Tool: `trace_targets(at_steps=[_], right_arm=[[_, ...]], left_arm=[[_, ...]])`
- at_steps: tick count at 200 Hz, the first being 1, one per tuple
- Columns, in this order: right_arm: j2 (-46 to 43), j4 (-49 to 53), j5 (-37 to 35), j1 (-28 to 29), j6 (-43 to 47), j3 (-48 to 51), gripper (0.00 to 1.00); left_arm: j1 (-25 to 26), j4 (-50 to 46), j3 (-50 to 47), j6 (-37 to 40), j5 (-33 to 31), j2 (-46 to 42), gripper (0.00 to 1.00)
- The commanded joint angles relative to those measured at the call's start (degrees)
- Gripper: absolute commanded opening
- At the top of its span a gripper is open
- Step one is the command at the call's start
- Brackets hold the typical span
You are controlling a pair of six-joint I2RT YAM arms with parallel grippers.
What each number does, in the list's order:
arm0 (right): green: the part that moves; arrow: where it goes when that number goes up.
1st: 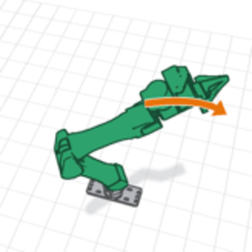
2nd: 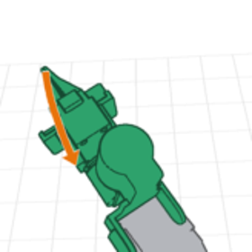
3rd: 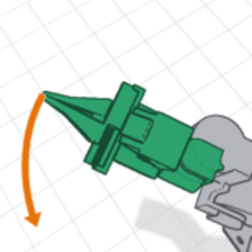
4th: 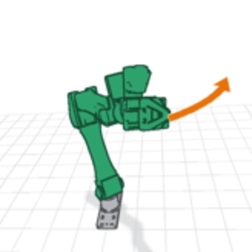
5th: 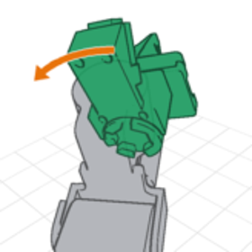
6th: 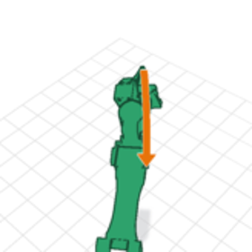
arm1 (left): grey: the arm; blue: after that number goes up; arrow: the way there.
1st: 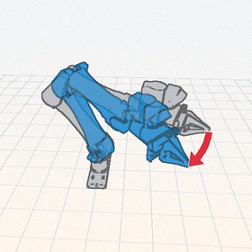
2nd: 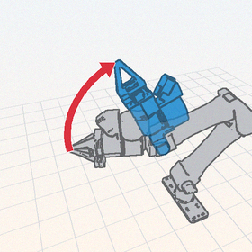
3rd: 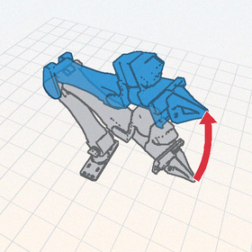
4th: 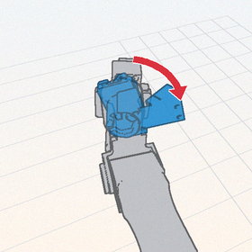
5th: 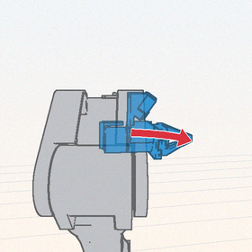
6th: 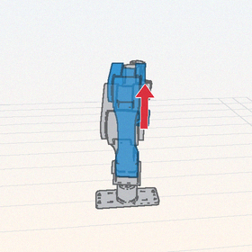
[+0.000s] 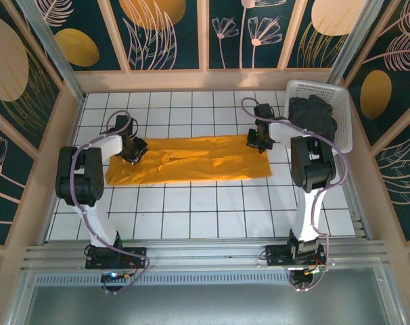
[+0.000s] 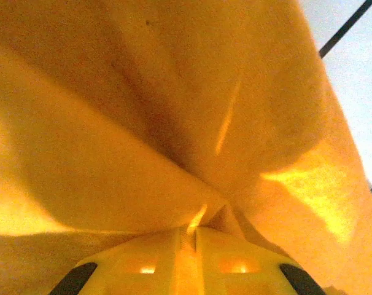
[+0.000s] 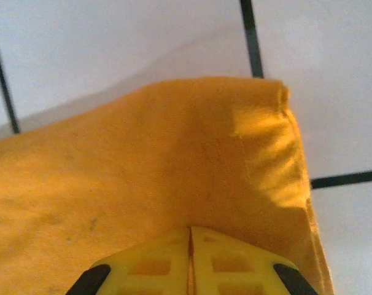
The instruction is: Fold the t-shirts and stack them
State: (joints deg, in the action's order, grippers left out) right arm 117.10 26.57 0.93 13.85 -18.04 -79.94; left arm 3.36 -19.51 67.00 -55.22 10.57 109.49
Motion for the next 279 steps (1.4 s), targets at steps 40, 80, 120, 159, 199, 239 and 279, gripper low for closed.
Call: trace_targets(at_steps=[40, 80, 120, 159, 199, 239, 279], right_arm=[[-18.8, 6.3, -2.2, 2.4, -10.6, 25.1, 0.11], [-31.1, 5.3, 6.2, 17.6, -25.5, 40.5, 0.12], [-31.6, -5.5, 15.7, 28.9, -33.8, 41.8, 0.2], [-31.9, -1.1, 15.4, 28.8, -31.0, 33.9, 0.41], [-40.2, 11.7, 7.8, 25.2, -29.2, 31.9, 0.47], [-49.5, 13.7, 7.5, 17.8, -24.2, 39.7, 0.47], [-46.1, 11.5, 12.7, 16.9, -16.6, 41.2, 0.48]], left_arm=[[5.1, -10.9, 38.0, 4.3, 5.6, 27.6, 0.17], [12.3, -14.4, 68.9, 1.4, 9.9, 47.2, 0.17], [16.7, 10.5, 69.6, -6.4, 17.9, 51.7, 0.22], [17.1, 11.3, 81.5, -4.3, 18.0, 53.2, 0.39], [17.6, 10.0, 62.6, 1.8, 9.9, 32.2, 0.54], [20.6, 2.6, 38.2, 7.5, 9.2, 13.7, 0.49], [23.5, -3.5, 9.6, 12.2, 13.5, -2.8, 0.4]])
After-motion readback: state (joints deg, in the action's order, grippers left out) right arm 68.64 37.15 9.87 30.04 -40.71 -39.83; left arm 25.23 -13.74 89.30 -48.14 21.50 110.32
